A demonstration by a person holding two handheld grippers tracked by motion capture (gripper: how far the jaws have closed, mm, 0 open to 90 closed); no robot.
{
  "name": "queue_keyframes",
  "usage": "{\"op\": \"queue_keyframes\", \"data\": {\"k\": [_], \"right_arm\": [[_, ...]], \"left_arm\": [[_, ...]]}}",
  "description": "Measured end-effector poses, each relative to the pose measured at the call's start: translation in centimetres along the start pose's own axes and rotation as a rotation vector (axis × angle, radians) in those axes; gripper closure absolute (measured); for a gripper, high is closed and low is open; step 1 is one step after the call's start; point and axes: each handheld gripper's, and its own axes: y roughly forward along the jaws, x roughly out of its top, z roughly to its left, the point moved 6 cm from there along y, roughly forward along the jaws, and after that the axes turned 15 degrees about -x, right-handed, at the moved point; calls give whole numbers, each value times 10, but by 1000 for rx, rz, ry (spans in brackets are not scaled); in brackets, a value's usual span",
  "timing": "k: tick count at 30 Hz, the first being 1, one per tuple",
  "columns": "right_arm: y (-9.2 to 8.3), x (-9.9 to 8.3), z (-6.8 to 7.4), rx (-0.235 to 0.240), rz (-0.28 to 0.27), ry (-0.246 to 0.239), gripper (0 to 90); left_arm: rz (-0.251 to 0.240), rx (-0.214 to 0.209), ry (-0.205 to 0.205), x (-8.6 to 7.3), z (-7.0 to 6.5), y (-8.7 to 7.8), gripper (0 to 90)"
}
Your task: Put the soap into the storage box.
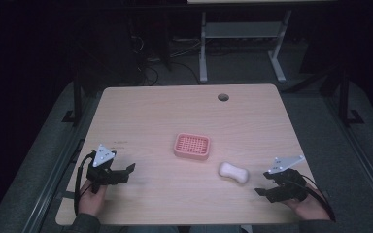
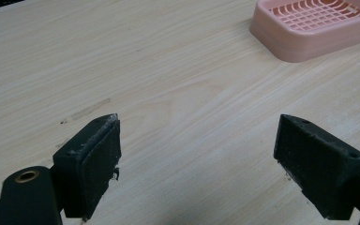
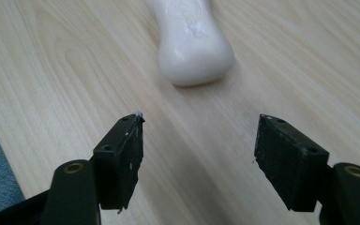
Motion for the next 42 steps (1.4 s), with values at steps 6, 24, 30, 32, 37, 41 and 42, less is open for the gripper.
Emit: {"op": "queue_keyframes", "data": {"k": [6,24,30,32,37,41,42], "right_arm": [[1,20,-1,6,3,-42,322],[14,59,5,28,22,-139,325],[24,65,9,47,26,-162,327],[29,67,12,54,31,-171,328],[36,71,16,66,45,-180,330],[41,75,18,70,52,-192,334],[42,75,18,72,54,-196,334]], "left_arm": [[-8,3,-7,0,1,-1,147],[-13,7,-10,1,3,-2,147],[-13,6,-9,1,3,-2,147],[-13,7,-10,1,3,-2,147],[-14,7,-11,1,3,-3,147],[-13,8,-9,1,4,-3,147],[-13,8,-9,1,4,-3,147]]}}
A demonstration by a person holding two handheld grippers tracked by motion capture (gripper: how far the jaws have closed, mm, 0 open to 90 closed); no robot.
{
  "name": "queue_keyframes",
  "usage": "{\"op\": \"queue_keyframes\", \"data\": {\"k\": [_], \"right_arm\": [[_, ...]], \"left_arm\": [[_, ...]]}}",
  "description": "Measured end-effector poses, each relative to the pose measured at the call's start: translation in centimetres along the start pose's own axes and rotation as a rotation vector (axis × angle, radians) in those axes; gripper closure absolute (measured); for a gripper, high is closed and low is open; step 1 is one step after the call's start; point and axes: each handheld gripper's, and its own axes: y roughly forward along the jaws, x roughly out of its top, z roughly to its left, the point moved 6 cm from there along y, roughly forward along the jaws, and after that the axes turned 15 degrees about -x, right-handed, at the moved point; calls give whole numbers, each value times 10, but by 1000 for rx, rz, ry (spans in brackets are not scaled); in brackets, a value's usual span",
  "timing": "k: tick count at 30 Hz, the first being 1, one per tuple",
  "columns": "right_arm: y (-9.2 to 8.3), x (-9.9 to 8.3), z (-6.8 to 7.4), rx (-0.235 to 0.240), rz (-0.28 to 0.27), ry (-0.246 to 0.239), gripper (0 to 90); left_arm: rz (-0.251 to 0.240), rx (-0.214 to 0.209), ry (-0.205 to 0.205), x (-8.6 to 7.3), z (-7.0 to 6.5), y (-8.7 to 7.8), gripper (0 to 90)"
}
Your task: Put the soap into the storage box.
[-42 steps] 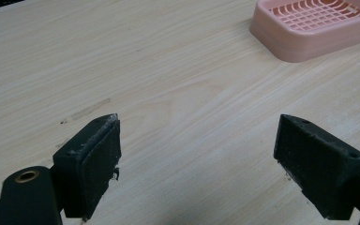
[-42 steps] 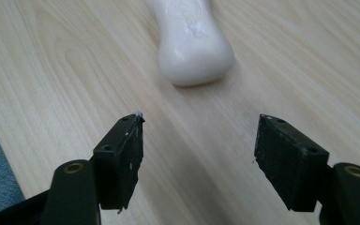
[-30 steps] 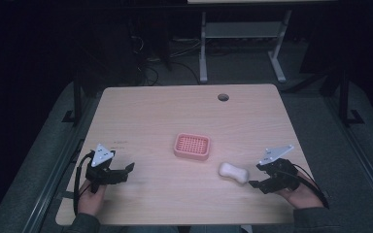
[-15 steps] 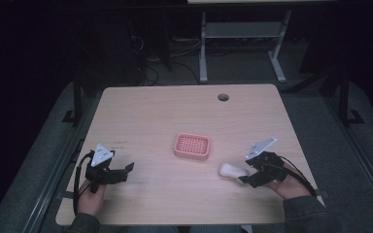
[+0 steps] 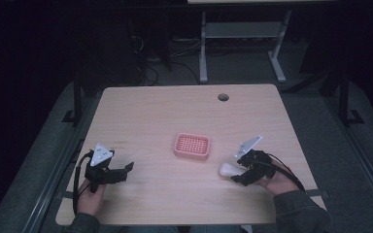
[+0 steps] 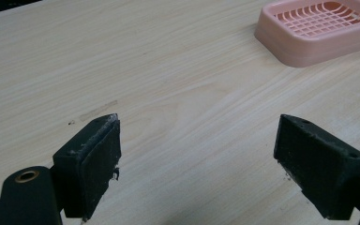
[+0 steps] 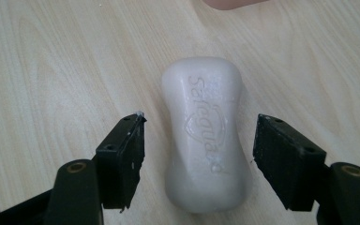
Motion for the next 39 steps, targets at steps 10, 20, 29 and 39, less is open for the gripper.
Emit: {"op": "queue_keyframes", "data": {"k": [10,20,29,39], "right_arm": [[11,2,0,4,51,-14,351],[22,1,0,10,89,-32,402],[25,1,0,18,103,-46,457],[26,1,1,10,104,-55,463]], "left_arm": [[-3,0,0,0,0,0,147],[-2,0,-1,0,0,0,146],[-4,-1,0,0,0,0,147],[-1,-2,-1,0,0,1,147]]}}
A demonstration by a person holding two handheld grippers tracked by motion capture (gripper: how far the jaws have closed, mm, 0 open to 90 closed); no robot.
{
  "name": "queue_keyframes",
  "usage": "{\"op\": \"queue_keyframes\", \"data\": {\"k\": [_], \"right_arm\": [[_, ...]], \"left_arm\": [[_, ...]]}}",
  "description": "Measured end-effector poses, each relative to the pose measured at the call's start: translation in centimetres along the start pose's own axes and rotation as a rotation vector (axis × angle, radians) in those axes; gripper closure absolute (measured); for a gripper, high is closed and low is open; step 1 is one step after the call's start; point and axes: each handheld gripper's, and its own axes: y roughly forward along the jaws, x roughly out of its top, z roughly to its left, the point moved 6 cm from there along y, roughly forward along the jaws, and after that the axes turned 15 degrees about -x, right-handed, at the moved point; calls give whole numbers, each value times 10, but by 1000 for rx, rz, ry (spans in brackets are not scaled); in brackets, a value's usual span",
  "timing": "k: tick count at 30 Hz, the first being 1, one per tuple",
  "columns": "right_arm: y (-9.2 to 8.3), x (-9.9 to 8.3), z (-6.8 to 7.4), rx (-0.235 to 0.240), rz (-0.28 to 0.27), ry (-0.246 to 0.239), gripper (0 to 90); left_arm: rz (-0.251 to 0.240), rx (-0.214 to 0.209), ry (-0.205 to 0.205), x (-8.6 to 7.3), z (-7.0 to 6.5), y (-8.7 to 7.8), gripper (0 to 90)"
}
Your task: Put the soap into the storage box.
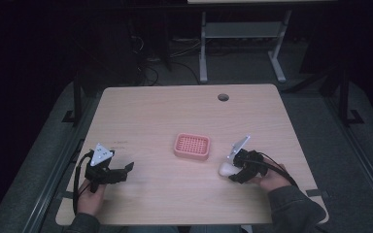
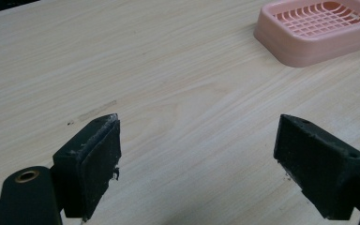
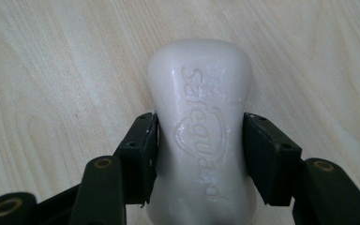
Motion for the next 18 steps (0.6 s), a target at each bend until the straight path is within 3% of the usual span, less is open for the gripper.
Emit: {"op": "queue_keyframes", "data": {"k": [18], "right_arm": [[5,2,3,-9,7,-10,472]], "left_arm": [[0,-4,-1,0,-1,1,147]]}}
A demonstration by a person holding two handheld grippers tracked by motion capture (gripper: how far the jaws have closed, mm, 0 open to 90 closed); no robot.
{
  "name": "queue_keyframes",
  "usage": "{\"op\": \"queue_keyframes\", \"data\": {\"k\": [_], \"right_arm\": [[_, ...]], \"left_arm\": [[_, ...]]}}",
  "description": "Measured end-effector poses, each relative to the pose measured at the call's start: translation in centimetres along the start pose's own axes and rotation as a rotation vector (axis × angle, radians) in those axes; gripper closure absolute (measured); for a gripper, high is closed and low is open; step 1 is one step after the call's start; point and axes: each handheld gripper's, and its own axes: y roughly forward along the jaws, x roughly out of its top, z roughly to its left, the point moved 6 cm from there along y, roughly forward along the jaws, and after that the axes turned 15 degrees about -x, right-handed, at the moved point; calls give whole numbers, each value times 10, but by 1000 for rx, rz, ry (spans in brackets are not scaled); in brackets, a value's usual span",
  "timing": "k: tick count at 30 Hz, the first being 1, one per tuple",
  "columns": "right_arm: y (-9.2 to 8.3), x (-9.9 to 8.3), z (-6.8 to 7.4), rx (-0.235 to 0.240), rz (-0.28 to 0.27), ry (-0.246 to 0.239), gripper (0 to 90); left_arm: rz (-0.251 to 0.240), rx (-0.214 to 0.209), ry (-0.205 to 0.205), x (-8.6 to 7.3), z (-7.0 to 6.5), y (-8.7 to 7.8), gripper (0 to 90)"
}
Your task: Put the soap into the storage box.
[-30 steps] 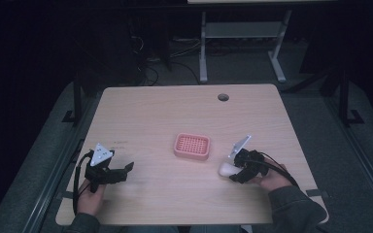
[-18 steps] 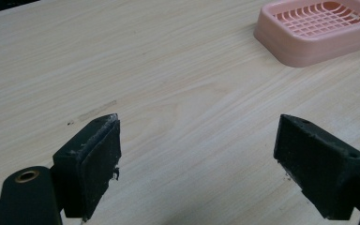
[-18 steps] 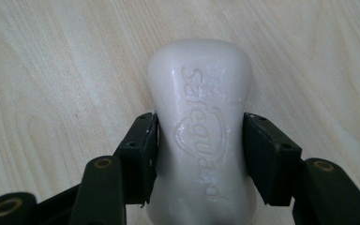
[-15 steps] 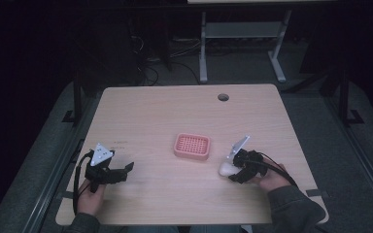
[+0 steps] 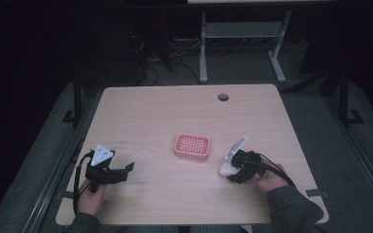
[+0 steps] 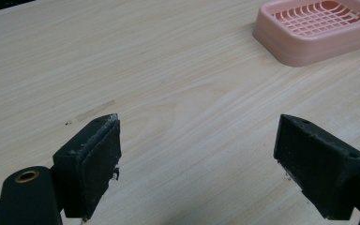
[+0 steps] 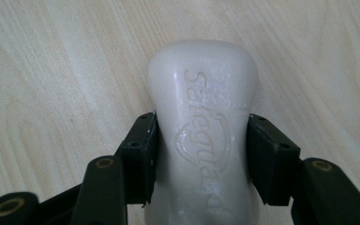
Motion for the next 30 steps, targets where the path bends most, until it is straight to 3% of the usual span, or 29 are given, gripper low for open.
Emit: {"op": "queue_keyframes", "data": {"k": [13,20,30], "right_arm": [[-3,0,-1,10,-2,-9,485],[-15,3,-5,0,-30,-1,485],[-23,14,-9,-13,-37,-32,486]], "left_arm": [[-4,2,-3,0,1,-1,147],[-6,3,-1,0,1,-1,146],[-9,2,-7,1,1,-1,147]]}}
